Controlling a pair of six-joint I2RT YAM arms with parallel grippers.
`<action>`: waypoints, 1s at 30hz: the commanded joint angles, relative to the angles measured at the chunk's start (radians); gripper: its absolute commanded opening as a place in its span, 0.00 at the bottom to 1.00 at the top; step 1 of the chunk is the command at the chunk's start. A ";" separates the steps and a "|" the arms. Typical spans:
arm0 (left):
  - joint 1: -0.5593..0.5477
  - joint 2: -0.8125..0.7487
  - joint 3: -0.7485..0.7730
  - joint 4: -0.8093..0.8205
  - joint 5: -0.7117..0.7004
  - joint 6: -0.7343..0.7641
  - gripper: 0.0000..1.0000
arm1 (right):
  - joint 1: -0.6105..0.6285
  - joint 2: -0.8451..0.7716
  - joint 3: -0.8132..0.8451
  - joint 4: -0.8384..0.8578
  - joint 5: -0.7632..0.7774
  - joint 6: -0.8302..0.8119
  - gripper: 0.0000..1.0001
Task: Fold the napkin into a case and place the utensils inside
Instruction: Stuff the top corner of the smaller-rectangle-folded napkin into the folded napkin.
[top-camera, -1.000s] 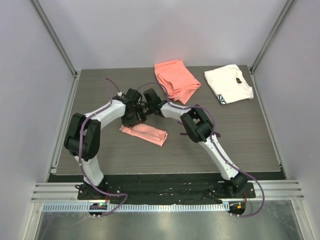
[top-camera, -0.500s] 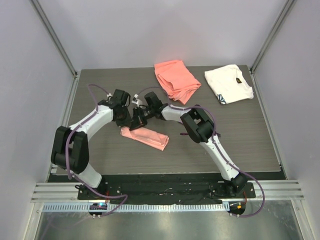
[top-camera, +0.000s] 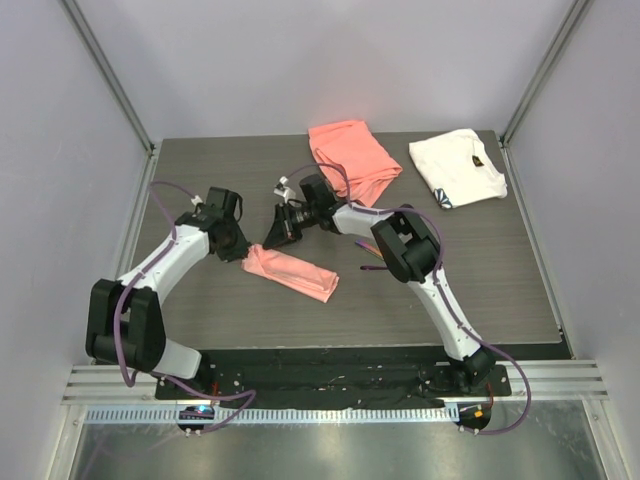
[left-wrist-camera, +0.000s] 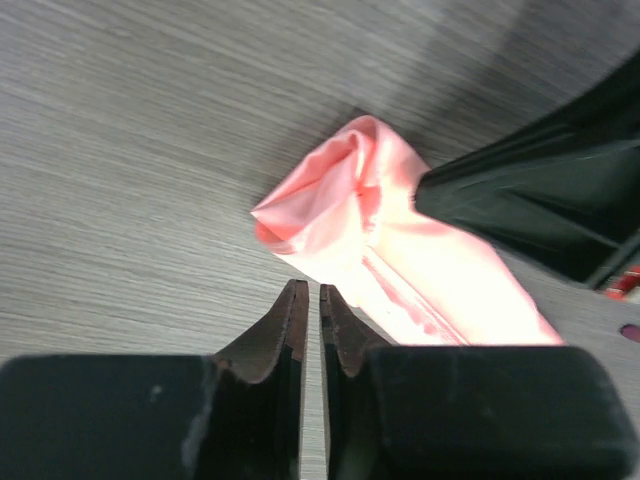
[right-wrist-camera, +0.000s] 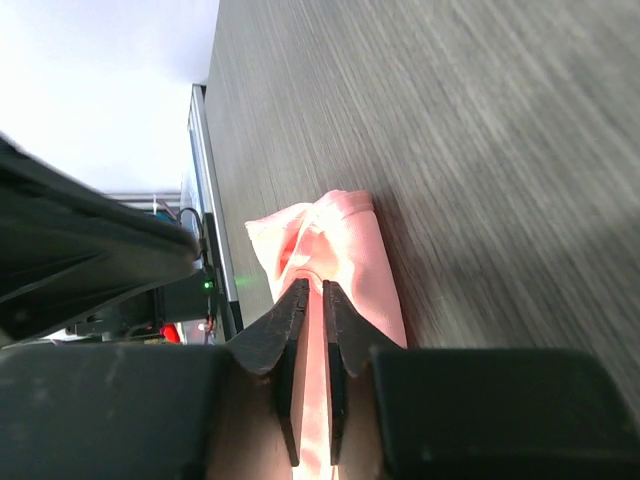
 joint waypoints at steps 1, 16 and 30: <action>0.018 0.001 -0.016 0.032 0.020 -0.013 0.16 | -0.004 -0.062 0.028 0.012 0.005 0.009 0.14; 0.052 0.088 0.000 0.031 0.037 0.033 0.14 | 0.042 -0.003 0.068 0.001 0.009 0.011 0.01; 0.054 0.151 0.019 0.115 0.043 0.017 0.09 | 0.072 0.061 0.086 0.044 0.014 0.049 0.01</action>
